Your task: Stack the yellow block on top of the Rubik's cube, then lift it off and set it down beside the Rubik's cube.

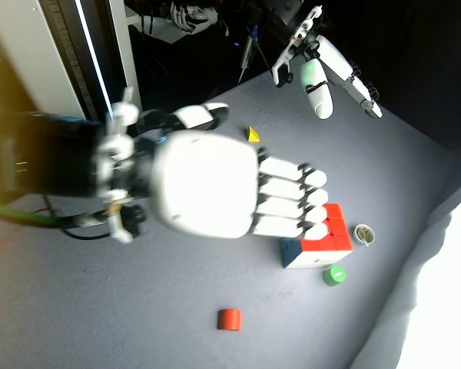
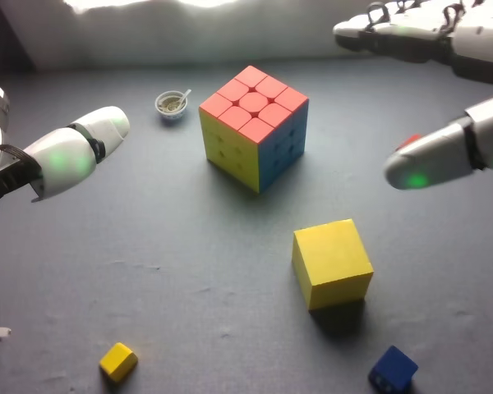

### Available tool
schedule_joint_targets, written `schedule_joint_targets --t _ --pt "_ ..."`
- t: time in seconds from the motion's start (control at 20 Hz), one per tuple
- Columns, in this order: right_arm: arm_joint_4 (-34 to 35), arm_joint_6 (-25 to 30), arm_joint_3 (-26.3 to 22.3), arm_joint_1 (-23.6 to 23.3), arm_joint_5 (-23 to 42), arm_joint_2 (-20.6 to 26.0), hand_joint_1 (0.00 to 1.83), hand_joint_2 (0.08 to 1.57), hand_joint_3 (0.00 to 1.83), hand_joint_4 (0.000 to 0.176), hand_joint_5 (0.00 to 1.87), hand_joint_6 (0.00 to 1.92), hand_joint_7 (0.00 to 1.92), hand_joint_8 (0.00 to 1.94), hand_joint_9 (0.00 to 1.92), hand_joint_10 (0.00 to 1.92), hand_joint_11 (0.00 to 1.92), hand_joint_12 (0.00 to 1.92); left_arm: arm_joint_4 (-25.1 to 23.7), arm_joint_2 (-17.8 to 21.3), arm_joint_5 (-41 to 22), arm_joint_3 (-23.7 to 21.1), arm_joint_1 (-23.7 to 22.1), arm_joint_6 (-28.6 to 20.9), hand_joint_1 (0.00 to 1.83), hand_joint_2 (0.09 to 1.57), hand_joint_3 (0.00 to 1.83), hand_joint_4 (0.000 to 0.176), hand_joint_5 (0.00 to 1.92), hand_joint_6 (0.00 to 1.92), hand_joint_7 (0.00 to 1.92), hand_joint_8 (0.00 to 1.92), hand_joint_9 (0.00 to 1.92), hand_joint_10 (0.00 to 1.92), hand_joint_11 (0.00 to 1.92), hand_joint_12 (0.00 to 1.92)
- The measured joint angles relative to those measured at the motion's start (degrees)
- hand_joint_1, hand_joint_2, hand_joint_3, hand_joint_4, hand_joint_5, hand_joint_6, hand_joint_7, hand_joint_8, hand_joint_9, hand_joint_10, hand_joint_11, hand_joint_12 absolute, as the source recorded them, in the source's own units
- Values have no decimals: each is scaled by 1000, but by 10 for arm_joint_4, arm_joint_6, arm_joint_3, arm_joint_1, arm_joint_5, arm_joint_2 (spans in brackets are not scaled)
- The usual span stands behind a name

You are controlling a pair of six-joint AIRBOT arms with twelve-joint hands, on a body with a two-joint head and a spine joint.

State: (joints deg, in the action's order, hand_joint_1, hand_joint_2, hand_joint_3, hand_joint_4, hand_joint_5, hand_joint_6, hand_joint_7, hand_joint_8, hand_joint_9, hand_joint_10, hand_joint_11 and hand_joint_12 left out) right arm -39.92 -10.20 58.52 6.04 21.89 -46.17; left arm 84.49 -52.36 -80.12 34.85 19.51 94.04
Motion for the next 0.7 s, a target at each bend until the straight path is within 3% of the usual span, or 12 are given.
schedule_joint_targets --t 0.3,0.7 --pt "-77 56 -12 4 12 51 153 774 3 0 0 0 0 0 0 0 0 0 4 0 -8 -9 -1 0 56 943 0 0 0 0 0 0 0 0 29 27" --pt "-82 82 -21 43 17 46 200 813 17 0 0 0 0 0 0 0 0 0 9 0 -10 -9 -10 0 63 947 0 0 16 6 28 11 41 16 73 59"
